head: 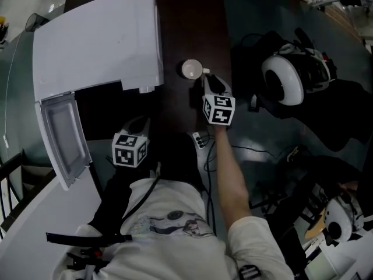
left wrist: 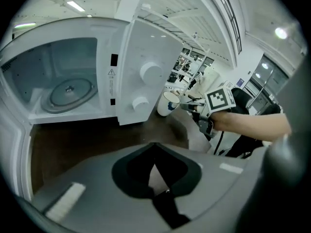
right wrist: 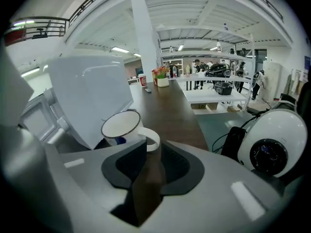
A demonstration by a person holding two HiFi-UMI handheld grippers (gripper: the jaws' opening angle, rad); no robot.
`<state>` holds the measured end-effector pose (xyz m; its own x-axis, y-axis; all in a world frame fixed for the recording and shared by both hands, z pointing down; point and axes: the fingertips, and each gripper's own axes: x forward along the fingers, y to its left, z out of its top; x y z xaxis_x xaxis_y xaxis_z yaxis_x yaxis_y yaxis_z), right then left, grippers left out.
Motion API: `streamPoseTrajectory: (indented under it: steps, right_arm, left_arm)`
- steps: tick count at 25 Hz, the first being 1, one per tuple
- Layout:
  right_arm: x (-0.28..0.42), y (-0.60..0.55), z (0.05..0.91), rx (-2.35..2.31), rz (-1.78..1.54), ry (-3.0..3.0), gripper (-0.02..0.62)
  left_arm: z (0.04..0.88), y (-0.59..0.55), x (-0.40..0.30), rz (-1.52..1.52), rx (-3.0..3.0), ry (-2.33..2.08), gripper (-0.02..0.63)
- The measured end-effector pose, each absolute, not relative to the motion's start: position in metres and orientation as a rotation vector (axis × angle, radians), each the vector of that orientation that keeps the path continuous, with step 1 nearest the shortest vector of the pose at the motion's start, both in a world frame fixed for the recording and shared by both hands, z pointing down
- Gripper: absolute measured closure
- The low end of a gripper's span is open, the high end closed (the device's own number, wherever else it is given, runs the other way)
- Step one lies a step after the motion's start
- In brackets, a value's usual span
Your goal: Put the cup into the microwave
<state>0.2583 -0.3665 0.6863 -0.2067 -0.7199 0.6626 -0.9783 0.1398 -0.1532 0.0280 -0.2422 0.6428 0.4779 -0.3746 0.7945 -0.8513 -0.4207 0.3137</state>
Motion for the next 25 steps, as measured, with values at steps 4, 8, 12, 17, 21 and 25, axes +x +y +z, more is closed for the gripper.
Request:
streamPoseTrajectory:
  steps: [4, 8, 12, 17, 21, 25]
  right_arm:
    - [0.257, -0.381, 0.699, 1.597, 0.786, -1.994, 0.472]
    - [0.256, -0.394, 0.698, 1.608, 0.68, -1.992, 0.494]
    - [0.255, -0.401, 0.702, 1.562, 0.579, -1.992, 0.502]
    - [0.246, -0.407, 0.696, 1.493, 0.459, -2.067, 0.541]
    - [0.244, -0.404, 0.69, 1.512, 0.514, -2.113, 0.549]
    - [0.244, -0.392, 0.689, 1.55, 0.608, -2.132, 0.552]
  left_arm:
    - [0.644, -0.24, 0.025, 0.848, 1.975, -1.019, 0.607]
    - [0.646, -0.239, 0.023, 0.852, 1.963, -1.025, 0.607]
    - [0.647, -0.235, 0.021, 0.864, 1.95, -1.029, 0.607]
    - [0.652, -0.229, 0.016, 0.88, 1.926, -1.032, 0.607]
    - [0.653, -0.227, 0.019, 0.879, 1.925, -1.029, 0.607]
    - [0.651, -0.23, 0.023, 0.86, 1.939, -1.027, 0.607]
